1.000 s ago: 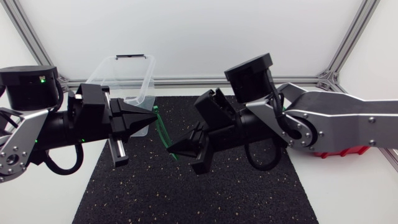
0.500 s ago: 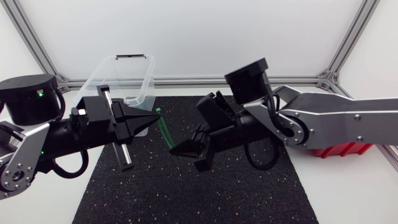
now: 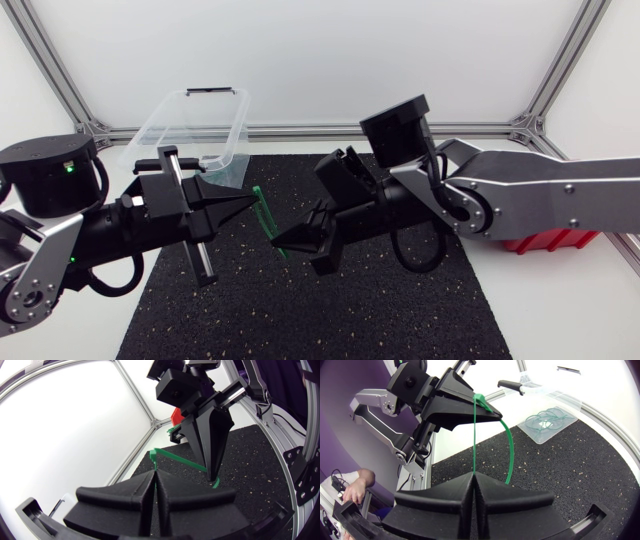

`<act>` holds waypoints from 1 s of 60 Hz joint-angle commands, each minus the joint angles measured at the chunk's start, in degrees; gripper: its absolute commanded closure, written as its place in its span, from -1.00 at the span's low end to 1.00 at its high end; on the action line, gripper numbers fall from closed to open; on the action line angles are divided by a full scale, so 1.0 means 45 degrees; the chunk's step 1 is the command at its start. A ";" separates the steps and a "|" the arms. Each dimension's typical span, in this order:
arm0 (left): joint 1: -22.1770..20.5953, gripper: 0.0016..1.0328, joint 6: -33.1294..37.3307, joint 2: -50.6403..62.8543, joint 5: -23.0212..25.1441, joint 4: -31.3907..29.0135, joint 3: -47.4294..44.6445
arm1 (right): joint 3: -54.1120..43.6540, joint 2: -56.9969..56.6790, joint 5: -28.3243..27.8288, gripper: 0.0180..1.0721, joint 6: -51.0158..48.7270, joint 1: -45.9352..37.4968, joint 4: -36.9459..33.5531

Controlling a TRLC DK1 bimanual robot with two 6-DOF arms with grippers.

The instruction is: Take a green cable tie from the red box, thread the tail through the head to close it, then place it in the transparent bin on the left.

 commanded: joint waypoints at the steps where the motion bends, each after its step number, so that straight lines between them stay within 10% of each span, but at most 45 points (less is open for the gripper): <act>1: -0.0184 0.94 0.0304 -0.0229 -0.0109 0.0255 -0.0276 | -0.0309 0.0049 -0.0037 0.91 0.0209 0.0044 0.0133; 60: -0.0145 0.94 0.0226 -0.0386 -0.0226 0.0392 -0.0589 | -0.0680 -0.0342 0.0158 0.91 0.0228 0.0141 0.0543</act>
